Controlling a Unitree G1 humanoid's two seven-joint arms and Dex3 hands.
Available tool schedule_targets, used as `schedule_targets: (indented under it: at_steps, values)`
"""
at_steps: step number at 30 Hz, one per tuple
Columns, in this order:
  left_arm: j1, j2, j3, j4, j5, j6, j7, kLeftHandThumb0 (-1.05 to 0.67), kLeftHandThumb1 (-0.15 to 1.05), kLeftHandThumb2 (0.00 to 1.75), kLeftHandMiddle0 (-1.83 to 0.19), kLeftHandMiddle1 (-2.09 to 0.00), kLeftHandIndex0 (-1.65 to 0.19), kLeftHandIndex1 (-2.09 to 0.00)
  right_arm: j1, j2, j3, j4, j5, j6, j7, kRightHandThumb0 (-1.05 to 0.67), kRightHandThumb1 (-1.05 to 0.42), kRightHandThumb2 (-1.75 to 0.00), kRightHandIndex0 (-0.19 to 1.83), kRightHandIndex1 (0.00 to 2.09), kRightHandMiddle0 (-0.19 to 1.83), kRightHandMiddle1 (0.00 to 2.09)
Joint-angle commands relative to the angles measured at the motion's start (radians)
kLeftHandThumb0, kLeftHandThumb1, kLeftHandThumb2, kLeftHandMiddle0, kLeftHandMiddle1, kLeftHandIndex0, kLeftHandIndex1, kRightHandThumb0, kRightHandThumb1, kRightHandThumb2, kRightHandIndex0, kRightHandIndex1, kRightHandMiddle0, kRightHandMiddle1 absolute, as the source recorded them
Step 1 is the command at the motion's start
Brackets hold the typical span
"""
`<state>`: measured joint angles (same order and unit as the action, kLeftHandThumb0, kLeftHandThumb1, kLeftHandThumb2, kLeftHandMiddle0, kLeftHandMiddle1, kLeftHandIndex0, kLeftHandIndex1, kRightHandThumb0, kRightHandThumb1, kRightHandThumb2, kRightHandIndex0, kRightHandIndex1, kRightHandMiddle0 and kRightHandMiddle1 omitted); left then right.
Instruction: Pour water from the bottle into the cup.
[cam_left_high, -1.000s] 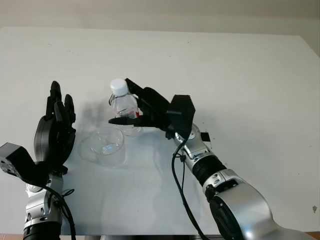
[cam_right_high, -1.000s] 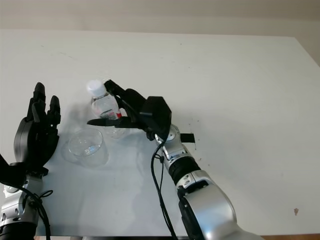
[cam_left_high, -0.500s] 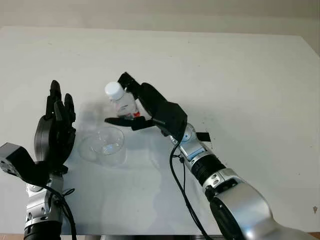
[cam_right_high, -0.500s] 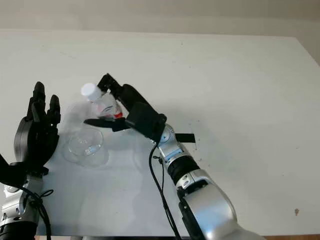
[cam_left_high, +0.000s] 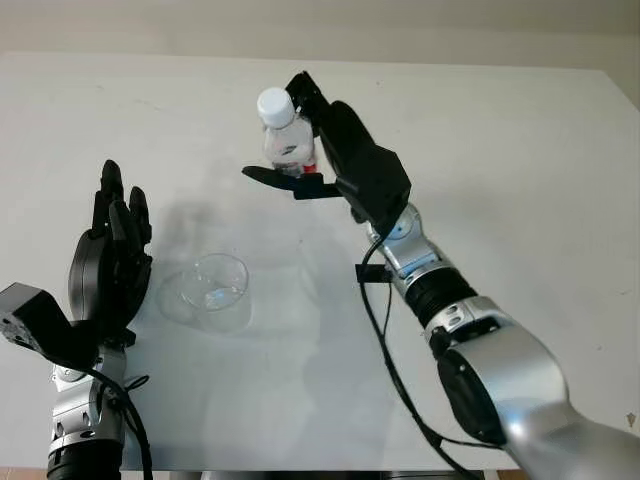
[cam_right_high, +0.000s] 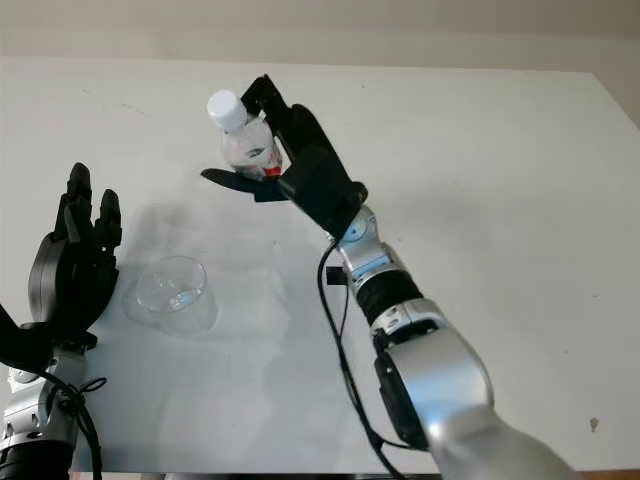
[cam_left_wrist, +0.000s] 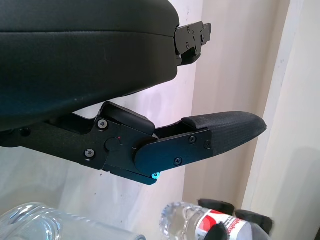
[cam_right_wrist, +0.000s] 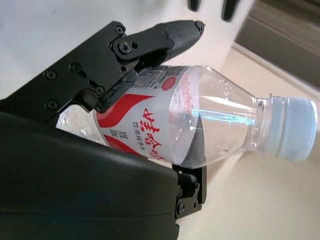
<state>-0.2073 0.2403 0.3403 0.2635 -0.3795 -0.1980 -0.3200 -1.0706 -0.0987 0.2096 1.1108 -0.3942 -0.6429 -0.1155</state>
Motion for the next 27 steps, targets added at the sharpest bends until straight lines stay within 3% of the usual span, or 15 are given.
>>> schedule_targets:
  at_steps: [1, 9, 16, 27]
  values:
    - [0.024, -0.012, -0.004, 0.013, 0.004, 0.008, 0.001, -0.82, 1.05, 0.67, 0.19, 0.00, 0.19, 0.00, -0.057, -0.027, 0.052, -0.009, -0.075, -0.034, -0.061, -0.36, -1.05, -0.36, 1.15, 2.09, 0.86, 2.09]
    - [0.028, -0.016, -0.005, 0.014, 0.002, 0.000, -0.004, -0.81, 1.05, 0.67, 0.19, 0.00, 0.19, 0.00, -0.122, -0.078, 0.258, -0.001, -0.374, -0.067, -0.347, -0.37, -1.05, -0.13, 1.23, 2.09, 0.91, 2.09]
    - [0.028, -0.018, -0.007, 0.013, 0.003, -0.001, -0.004, -0.81, 1.05, 0.68, 0.19, 0.00, 0.19, 0.00, -0.157, -0.093, 0.387, 0.026, -0.516, -0.086, -0.493, -0.40, -1.05, -0.21, 1.25, 2.09, 0.92, 2.09]
    - [0.019, -0.020, -0.007, 0.028, 0.003, -0.006, -0.003, -0.81, 1.05, 0.68, 0.19, 0.00, 0.19, 0.00, -0.199, -0.103, 0.514, 0.075, -0.645, -0.057, -0.739, -0.42, -1.05, -0.16, 1.22, 2.09, 0.87, 2.09]
